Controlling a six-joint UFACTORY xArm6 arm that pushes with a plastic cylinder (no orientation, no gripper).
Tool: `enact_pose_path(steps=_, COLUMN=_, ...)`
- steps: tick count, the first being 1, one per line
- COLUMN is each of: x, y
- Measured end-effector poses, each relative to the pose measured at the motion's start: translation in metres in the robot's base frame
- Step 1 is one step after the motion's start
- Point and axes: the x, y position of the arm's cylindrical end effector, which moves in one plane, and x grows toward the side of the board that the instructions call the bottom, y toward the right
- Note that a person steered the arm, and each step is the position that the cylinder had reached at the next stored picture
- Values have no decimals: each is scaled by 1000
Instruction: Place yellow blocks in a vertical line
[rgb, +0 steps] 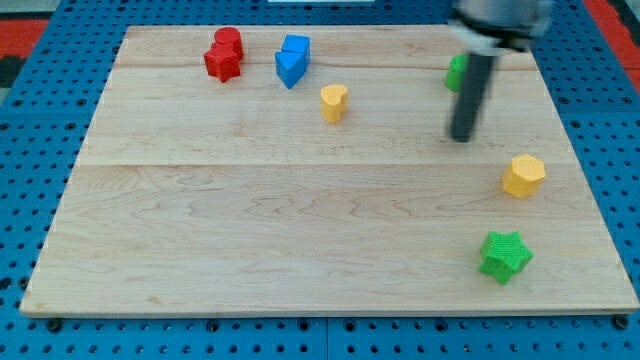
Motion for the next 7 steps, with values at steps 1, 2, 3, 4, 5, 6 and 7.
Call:
enact_pose_path(steps=1, x=56, y=62)
enact_pose_path(steps=2, x=83, y=24)
enact_pose_path(steps=3, x=83, y=-67)
enact_pose_path(steps=4, x=85, y=-91)
enact_pose_path(steps=5, x=97, y=-7)
enact_pose_path(steps=6, x=70, y=17)
enact_pose_path(steps=7, x=42, y=-38)
